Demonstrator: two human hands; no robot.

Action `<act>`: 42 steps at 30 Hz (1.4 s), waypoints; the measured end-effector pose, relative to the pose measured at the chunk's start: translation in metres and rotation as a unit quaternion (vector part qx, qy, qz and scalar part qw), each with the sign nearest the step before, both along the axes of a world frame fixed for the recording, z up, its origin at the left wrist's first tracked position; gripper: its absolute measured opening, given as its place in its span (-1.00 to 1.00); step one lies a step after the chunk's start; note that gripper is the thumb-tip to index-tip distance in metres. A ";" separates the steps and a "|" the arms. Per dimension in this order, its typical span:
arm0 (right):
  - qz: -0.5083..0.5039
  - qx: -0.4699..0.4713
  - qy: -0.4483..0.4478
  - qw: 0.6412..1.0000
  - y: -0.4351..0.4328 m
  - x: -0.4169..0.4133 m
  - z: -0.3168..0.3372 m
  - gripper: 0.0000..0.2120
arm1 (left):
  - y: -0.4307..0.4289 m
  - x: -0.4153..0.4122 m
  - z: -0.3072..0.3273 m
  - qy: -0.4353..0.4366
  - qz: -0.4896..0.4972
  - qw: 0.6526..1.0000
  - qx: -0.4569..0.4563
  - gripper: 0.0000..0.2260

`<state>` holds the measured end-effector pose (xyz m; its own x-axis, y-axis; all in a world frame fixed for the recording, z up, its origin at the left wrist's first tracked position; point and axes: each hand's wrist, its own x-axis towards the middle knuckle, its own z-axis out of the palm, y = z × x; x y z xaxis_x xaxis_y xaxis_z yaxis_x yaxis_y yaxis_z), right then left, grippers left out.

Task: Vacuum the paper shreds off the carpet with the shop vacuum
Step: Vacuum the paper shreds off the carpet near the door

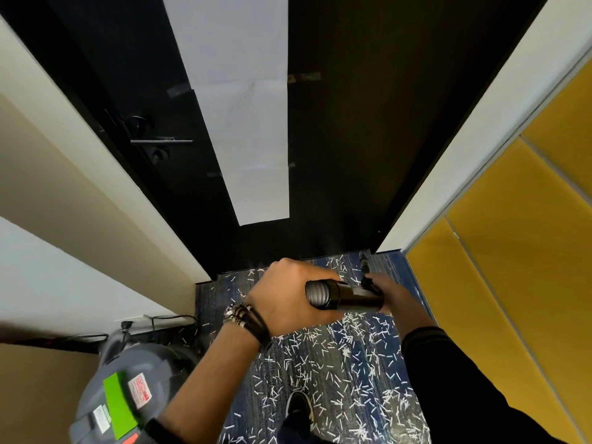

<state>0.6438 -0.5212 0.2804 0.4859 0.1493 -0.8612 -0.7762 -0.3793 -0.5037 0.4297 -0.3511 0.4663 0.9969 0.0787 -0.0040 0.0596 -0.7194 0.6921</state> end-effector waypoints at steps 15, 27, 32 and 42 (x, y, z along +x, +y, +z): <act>0.037 0.022 0.066 0.997 0.068 -0.111 -0.005 -0.89 | 0.056 -0.106 0.019 0.031 -0.025 0.998 0.051 -0.65; 0.022 0.116 0.044 0.992 0.081 -0.174 0.018 -0.78 | 0.069 -0.167 0.038 0.001 0.006 1.000 0.025 -0.65; 0.022 0.091 0.104 0.990 0.104 -0.205 0.021 -0.73 | 0.076 -0.192 0.032 0.017 0.013 0.997 0.068 -0.64; 0.082 0.081 0.108 0.987 0.158 -0.261 0.031 -0.76 | 0.106 -0.257 0.046 0.005 0.086 0.993 0.081 -0.63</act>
